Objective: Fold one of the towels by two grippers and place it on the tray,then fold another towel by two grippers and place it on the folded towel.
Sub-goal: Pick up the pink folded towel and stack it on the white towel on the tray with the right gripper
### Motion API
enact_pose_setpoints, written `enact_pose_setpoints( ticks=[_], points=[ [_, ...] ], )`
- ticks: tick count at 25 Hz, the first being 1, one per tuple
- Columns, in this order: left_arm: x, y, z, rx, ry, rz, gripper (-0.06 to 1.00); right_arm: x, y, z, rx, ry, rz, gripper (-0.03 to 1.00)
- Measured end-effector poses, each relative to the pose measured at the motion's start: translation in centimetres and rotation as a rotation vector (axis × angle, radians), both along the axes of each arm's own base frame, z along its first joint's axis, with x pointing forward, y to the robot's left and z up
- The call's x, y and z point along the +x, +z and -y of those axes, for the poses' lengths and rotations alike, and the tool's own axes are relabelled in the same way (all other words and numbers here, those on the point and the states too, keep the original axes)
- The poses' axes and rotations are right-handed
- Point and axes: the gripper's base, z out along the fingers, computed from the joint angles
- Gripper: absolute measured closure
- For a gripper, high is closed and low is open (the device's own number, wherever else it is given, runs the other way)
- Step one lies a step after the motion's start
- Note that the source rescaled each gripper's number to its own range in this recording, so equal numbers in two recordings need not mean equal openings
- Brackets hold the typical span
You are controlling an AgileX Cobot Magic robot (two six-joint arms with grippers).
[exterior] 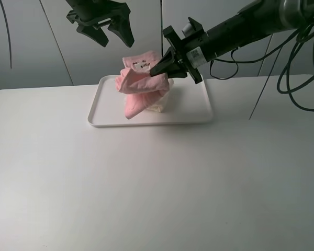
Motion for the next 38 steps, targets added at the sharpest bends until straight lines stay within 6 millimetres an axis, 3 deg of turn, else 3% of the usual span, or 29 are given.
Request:
enact_pose_setpoints(
  ticks=[12, 17, 25, 34, 38],
  points=[
    [0.0, 0.0, 0.0, 0.001, -0.002, -0.001, -0.02, 4.4, -1.5, -1.6, 0.176, -0.086, -0.017, 0.88],
    [0.0, 0.0, 0.0, 0.003, -0.002, 0.000, -0.02, 5.8, -0.5, -2.0, 0.288, -0.145, 0.005, 0.88],
    [0.0, 0.0, 0.0, 0.005, -0.002, 0.001, -0.02, 7.1, 1.1, -2.1, 0.313, -0.205, 0.101, 0.88],
    [0.0, 0.0, 0.0, 0.006, -0.002, 0.001, -0.02, 7.5, -5.0, -2.1, 0.249, -0.200, 0.029, 0.88],
    [0.0, 0.0, 0.0, 0.006, -0.002, 0.001, -0.02, 7.3, -6.4, -2.0, 0.175, -0.166, 0.036, 0.88]
  ],
)
